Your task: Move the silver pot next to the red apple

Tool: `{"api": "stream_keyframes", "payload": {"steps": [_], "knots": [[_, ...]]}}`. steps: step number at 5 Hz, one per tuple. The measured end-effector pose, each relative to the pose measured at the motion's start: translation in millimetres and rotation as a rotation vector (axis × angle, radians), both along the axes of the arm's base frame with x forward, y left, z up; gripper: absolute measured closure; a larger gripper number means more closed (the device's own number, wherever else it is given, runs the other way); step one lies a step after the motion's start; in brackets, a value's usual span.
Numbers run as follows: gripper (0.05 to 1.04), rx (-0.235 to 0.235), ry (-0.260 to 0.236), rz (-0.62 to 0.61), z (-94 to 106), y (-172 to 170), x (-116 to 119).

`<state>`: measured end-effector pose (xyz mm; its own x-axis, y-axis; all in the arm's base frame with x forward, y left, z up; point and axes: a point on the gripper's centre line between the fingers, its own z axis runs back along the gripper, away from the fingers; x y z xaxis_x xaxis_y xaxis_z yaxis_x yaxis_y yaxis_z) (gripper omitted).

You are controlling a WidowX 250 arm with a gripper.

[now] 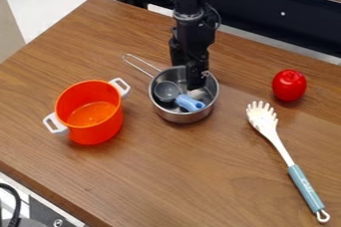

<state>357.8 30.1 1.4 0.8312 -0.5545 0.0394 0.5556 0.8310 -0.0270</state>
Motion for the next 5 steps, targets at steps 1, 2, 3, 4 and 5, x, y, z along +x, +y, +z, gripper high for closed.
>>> {"api": "stream_keyframes", "payload": {"steps": [1, 2, 3, 4, 5], "knots": [[0.626, 0.029, -0.023, 0.010, -2.8, -0.4, 2.1], [0.852, 0.053, -0.054, 0.045, -3.0, 2.0, 7.3], [0.992, 0.048, -0.044, 0.028, -1.6, 5.6, 6.5], [1.020, 0.065, -0.032, 0.019, -3.0, 23.4, 11.0], [1.020, 0.068, -0.026, -0.013, 2.5, 43.8, 10.8]]}}
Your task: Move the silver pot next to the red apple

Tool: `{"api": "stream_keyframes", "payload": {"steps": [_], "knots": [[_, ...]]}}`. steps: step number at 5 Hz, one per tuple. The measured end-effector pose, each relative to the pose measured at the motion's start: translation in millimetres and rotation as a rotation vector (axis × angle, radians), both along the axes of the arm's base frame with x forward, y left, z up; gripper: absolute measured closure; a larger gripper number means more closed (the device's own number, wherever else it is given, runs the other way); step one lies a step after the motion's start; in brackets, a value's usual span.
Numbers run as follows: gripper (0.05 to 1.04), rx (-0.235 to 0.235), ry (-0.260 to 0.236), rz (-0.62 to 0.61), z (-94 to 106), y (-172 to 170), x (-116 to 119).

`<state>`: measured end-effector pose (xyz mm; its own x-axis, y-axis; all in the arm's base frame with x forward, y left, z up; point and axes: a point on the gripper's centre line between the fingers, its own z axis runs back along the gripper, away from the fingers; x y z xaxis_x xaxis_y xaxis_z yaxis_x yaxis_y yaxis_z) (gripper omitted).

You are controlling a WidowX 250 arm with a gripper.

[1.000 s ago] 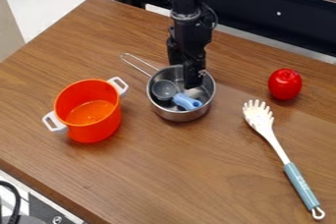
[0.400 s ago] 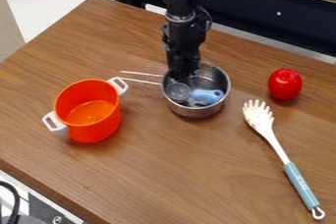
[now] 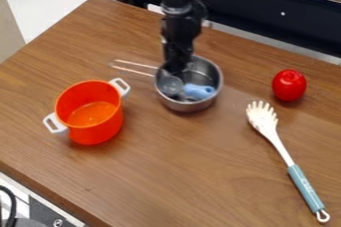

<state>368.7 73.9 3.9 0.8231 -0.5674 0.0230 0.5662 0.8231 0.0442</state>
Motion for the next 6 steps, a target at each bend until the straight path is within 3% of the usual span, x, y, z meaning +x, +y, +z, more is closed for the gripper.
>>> {"api": "stream_keyframes", "payload": {"steps": [1, 2, 3, 5, 6], "knots": [[1.023, -0.023, -0.013, 0.068, 11.5, 17.9, 6.9], [1.025, -0.101, 0.023, 0.280, 8.4, 31.9, 16.3], [1.025, -0.156, -0.031, 0.503, 11.8, 43.0, 24.8], [1.025, -0.233, -0.024, 0.655, 3.7, 37.8, 41.3], [1.025, -0.269, 0.023, 0.668, -0.5, 23.0, 50.9]]}}
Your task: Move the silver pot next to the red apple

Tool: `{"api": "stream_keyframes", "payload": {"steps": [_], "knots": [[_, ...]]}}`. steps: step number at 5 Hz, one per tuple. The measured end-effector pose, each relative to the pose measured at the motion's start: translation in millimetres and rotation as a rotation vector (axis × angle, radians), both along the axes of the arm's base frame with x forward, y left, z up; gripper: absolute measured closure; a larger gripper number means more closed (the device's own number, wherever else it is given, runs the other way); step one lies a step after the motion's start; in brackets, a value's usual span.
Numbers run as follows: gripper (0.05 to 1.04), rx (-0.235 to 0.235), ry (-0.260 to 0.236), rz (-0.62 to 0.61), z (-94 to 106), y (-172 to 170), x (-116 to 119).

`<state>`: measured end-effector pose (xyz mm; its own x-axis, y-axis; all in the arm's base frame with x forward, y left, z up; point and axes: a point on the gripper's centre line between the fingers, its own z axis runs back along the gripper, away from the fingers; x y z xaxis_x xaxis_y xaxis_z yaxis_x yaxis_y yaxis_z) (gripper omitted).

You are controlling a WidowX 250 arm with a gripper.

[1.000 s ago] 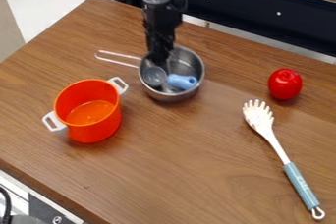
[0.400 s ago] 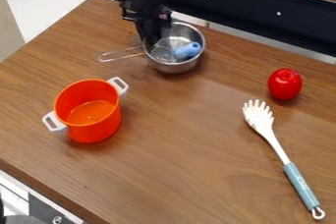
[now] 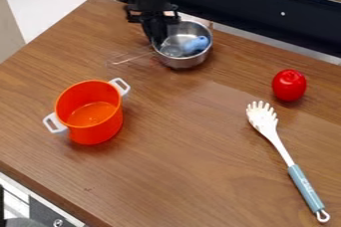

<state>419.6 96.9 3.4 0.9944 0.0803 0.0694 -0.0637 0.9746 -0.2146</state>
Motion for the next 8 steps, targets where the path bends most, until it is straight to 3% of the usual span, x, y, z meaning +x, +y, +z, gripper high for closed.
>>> {"api": "stream_keyframes", "payload": {"steps": [2, 4, 5, 7, 8], "knots": [[1.025, -0.044, 0.028, -0.065, 4.8, -50.0, 13.5], [1.025, 0.003, 0.007, -0.085, 2.6, -83.2, 22.7], [1.025, 0.026, -0.006, -0.107, 0.7, -84.7, 24.0], [0.997, 0.010, 0.001, -0.087, -0.7, -69.9, 20.2], [0.860, -0.003, 0.022, -0.070, -5.4, -62.7, 13.9]]}}
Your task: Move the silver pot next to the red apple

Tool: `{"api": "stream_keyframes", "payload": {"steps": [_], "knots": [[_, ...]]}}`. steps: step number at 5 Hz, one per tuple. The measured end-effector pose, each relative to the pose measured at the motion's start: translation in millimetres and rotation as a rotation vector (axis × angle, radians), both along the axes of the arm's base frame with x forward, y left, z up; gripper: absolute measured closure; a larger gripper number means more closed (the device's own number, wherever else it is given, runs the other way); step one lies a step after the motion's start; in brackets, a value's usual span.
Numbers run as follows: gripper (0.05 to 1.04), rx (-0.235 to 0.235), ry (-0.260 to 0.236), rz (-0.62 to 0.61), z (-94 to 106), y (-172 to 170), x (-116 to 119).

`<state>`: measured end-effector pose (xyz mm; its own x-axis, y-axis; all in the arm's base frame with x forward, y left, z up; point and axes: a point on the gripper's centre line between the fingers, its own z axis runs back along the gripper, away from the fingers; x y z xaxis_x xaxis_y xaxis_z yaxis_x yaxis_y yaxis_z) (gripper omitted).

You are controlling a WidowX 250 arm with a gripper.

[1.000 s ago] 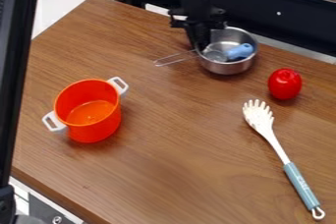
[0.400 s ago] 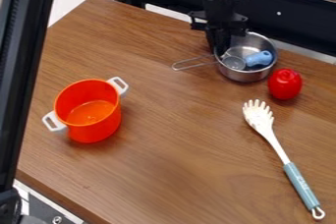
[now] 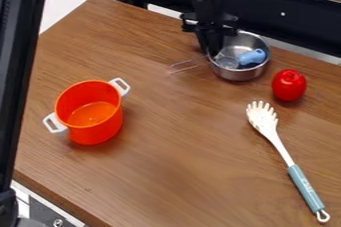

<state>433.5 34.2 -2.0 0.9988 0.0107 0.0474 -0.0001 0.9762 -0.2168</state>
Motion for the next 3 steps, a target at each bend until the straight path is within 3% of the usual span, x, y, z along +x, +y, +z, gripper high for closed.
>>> {"api": "stream_keyframes", "payload": {"steps": [1, 2, 3], "knots": [[0.642, -0.003, -0.010, 0.033, 14.5, 8.4, -2.0], [0.365, -0.008, -0.053, 0.073, 40.9, 18.4, -3.7], [0.123, -0.011, -0.043, 0.091, 45.2, 23.3, -7.5]]}}
